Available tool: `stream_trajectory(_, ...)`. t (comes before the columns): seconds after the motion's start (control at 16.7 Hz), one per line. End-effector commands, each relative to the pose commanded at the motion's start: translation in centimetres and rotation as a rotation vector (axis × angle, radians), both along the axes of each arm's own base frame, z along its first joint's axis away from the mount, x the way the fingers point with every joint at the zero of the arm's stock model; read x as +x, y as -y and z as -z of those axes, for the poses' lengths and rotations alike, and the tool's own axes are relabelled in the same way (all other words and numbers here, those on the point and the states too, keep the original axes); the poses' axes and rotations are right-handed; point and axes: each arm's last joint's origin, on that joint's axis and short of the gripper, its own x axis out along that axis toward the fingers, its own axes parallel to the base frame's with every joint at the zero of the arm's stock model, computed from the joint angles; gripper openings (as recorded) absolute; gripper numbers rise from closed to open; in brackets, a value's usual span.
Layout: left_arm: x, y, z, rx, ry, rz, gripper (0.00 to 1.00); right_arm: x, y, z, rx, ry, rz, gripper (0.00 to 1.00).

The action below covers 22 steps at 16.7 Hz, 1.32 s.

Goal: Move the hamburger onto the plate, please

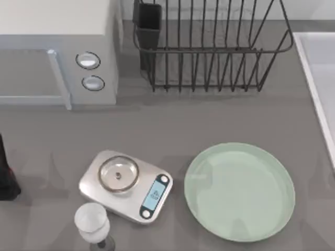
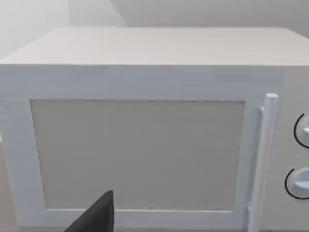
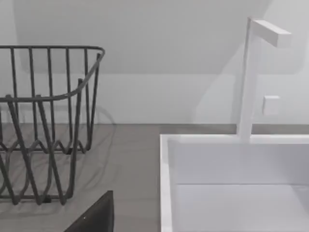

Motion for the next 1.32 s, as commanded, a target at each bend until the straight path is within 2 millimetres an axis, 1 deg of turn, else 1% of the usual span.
stream_trajectory(0.18,0.0,0.0,0.0,0.0,0.0,0.0,1.0,0.0,0.0,-0.1,-0.013,-0.015,-0.001,1.0)
stream_trajectory(0.36,0.0,0.0,0.0,0.0,0.0,0.0,1.0,0.2,0.0,-0.9,-0.103,-0.129,-0.005,1.0)
stream_trajectory(0.48,0.0,0.0,0.0,0.0,0.0,0.0,1.0,0.7,0.1,-1.5,-0.199,-0.271,-0.02,1.0)
stream_trajectory(0.66,0.0,0.0,0.0,0.0,0.0,0.0,1.0,2.1,0.2,-2.0,-0.365,-0.567,-0.091,1.0)
stream_trajectory(0.78,0.0,0.0,0.0,0.0,0.0,0.0,1.0,3.4,0.3,-2.0,-0.47,-0.788,-0.179,1.0)
stream_trajectory(0.96,0.0,0.0,0.0,0.0,0.0,0.0,1.0,5.4,0.5,-1.7,-0.596,-1.083,-0.355,1.0)
stream_trajectory(1.14,0.0,0.0,0.0,0.0,0.0,0.0,1.0,7.2,0.7,-1.5,-0.678,-1.284,-0.537,1.0)
stream_trajectory(1.32,0.0,0.0,0.0,0.0,0.0,0.0,1.0,8.7,0.8,-1.4,-0.72,-1.4,-0.68,1.0)
